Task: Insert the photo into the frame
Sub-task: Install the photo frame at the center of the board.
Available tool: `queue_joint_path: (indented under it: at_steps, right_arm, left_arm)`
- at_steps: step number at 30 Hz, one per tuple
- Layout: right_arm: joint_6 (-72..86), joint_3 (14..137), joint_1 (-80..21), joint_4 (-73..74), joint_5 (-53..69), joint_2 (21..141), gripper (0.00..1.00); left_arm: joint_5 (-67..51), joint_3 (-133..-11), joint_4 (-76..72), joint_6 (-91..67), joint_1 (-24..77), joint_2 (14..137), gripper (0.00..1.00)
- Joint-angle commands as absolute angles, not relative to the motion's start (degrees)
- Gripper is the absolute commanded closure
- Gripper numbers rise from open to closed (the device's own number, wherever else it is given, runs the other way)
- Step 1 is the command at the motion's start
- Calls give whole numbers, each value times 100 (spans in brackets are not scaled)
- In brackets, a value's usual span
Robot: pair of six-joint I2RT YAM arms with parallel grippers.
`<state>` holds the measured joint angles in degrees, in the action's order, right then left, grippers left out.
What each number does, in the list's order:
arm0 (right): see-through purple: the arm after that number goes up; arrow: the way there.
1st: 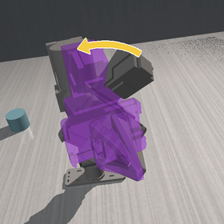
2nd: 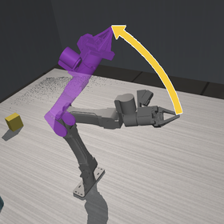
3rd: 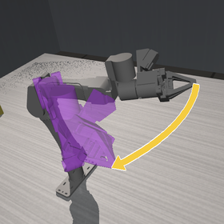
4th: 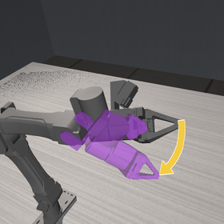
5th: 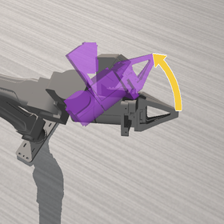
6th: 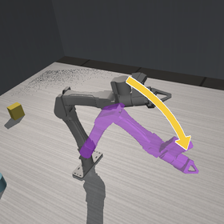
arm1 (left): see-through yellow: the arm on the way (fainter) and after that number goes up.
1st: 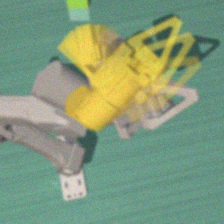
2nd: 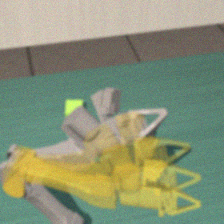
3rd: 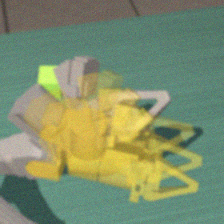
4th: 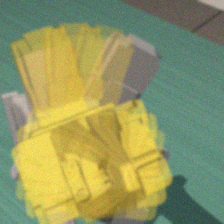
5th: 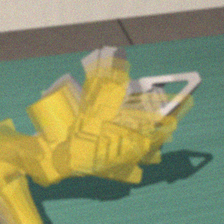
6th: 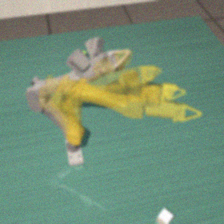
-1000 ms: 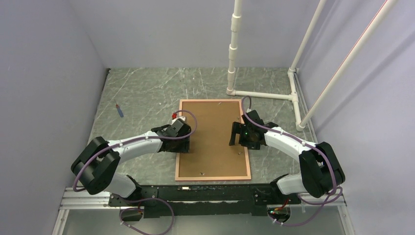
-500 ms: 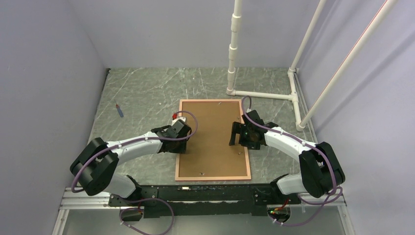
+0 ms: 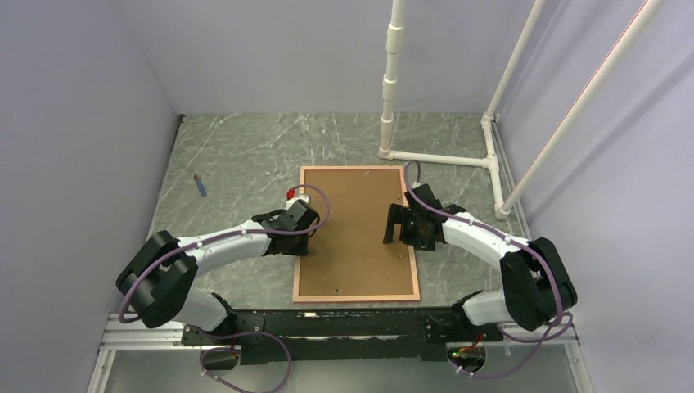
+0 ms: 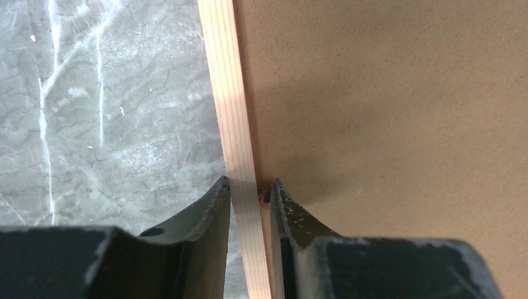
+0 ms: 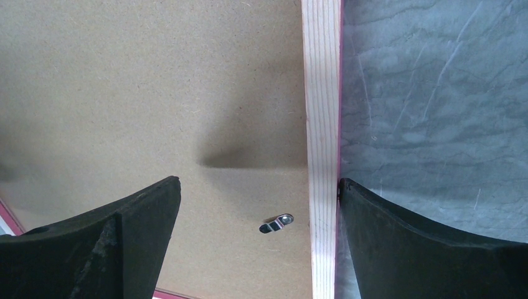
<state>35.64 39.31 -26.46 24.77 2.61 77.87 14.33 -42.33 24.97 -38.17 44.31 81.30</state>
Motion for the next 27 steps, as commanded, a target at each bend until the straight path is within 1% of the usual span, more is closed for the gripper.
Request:
queue_joint_path:
  at_steps: [1, 12, 13, 14, 16, 18, 20, 22, 27]
  right_arm:
    - [3515, 3974, -2676, 2555, 218, 7541, 1]
    - [3437, 3825, -2696, 2898, 46, 7303, 1]
    - [3441, 3816, -2705, 2900, 48, 7322, 1]
    - [3448, 3815, -2721, 2903, 51, 7346, 1]
    - [3480, 3808, -2790, 2880, 61, 7392, 1]
    - [3533, 3814, -2892, 2839, 79, 7448, 1]
    - [3578, 3842, -2998, 2791, 95, 7523, 1]
    - [3618, 3906, -3096, 2740, 112, 7613, 1]
    - [3668, 4187, -3382, 2806, 17, 7889, 1]
  left_arm:
    - [1170, -4021, 2578, -3741, 4448, 8045, 100]
    - [781, -3905, 2578, -4022, 4121, 7416, 100]
    - [723, -3869, 2557, -4037, 4069, 7299, 96]
    - [654, -3822, 2531, -4051, 4003, 7184, 84]
    - [488, -3711, 2430, -4063, 3859, 6873, 57]
    - [284, -3579, 2335, -4061, 3685, 6598, 43]
    - [129, -3462, 2270, -4054, 3481, 6362, 36]
    - [55, -3386, 2267, -4033, 3339, 6184, 32]
    - [53, -3275, 2337, -3999, 3198, 5989, 29]
